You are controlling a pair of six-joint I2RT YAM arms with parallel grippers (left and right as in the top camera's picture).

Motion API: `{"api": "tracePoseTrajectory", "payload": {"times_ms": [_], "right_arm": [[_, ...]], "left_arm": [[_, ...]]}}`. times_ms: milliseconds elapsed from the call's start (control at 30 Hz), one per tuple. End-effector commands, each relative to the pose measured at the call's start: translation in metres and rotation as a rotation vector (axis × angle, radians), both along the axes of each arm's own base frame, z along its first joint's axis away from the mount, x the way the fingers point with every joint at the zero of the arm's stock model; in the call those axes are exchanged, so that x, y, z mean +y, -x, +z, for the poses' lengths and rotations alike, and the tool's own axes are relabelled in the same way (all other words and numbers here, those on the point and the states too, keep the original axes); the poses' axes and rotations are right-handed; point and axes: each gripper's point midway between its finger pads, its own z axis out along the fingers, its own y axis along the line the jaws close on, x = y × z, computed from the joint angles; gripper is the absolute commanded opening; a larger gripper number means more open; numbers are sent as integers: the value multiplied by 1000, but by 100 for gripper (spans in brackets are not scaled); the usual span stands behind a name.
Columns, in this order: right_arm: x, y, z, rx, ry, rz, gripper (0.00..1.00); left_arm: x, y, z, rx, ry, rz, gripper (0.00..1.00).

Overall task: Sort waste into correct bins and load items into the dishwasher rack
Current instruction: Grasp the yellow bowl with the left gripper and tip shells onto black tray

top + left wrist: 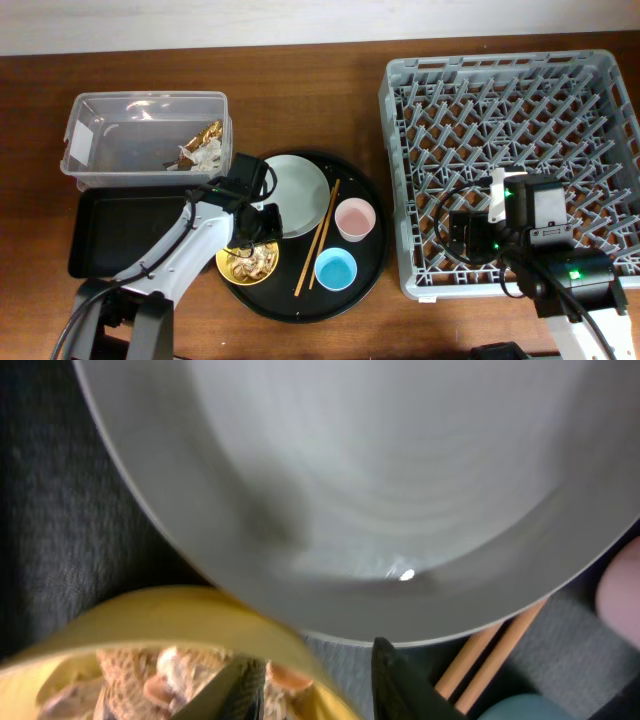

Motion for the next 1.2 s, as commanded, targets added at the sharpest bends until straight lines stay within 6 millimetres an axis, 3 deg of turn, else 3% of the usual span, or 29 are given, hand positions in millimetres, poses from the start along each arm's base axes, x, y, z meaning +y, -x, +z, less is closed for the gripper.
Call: {"api": "tracePoseTrajectory", "payload": {"times_ms": [0,367,533,600,833,933,1167], "right_arm": [[-1,-2,6,-17,-8,-9,99],[0,-2,6,-16,-10,-8,99],[0,-2,6,-16,-10,-8,99],[0,-2,6,-16,-10,-8,99],[0,-2,6,-14,-10,-8,99],[0,-1,6,-13,-10,-8,99],[0,-1,6,-13,-9,-8,99]], "left_arm": [[1,1,-5,6,-11,9,19],[-10,8,-7,-9,-66,-53,16],[-5,10,-19,25,-98,-51,16],[-5,10,-21,28,-101,-51,4],[-2,4,-18,4,-122,-44,0],[-4,-2,-9,-18,-113,-43,0],[-10,-15,42,-153,-58,-35,0]]}}
